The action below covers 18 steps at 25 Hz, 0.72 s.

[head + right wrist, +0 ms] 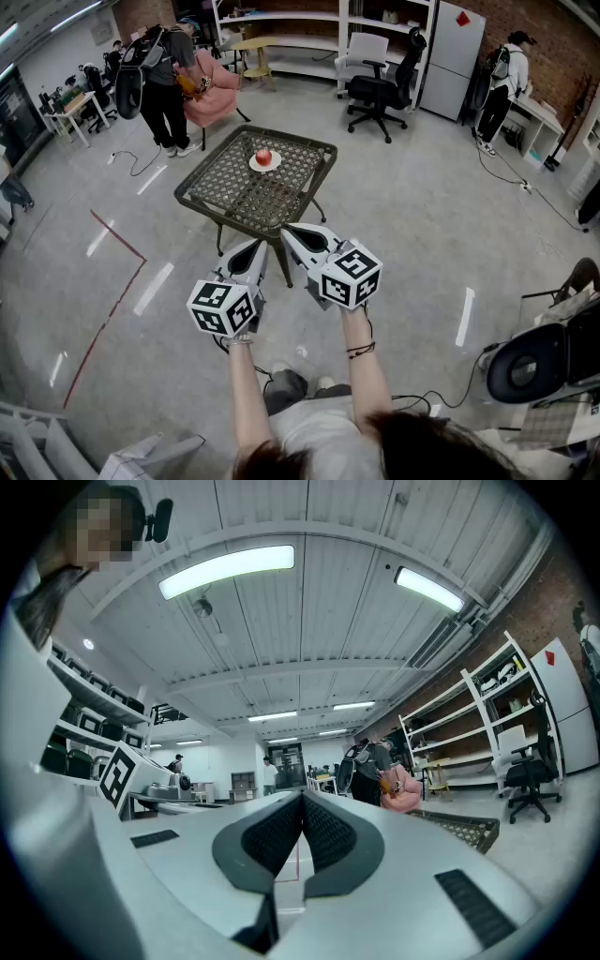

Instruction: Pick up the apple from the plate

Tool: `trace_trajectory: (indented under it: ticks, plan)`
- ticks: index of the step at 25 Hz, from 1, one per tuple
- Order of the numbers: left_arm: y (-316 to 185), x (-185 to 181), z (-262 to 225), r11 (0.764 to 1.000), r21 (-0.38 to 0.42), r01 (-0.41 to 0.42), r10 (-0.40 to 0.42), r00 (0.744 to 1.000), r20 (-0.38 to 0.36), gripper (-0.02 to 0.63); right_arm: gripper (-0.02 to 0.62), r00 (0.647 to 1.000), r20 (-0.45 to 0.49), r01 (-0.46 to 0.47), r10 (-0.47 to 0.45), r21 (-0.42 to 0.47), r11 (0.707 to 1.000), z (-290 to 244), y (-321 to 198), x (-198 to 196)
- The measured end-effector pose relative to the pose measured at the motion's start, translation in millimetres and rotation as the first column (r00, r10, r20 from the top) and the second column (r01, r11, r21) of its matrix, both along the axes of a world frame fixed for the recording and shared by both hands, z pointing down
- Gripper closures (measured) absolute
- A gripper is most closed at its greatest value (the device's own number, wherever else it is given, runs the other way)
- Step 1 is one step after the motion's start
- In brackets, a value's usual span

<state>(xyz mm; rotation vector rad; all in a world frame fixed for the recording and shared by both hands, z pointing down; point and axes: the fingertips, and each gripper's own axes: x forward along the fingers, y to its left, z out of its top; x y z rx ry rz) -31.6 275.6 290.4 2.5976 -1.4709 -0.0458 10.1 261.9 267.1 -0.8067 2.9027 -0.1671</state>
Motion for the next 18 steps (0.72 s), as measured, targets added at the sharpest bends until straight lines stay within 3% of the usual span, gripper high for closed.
trace_trajectory:
  ticks: [18]
  plan:
    - [11.0, 15.3, -2.6, 1.0, 0.002, 0.007, -0.007, 1.0, 0.01, 0.595, 0.586, 1.0, 0.031, -0.005, 0.006, -0.011, 1.0, -4.5, 7.3, 18.9]
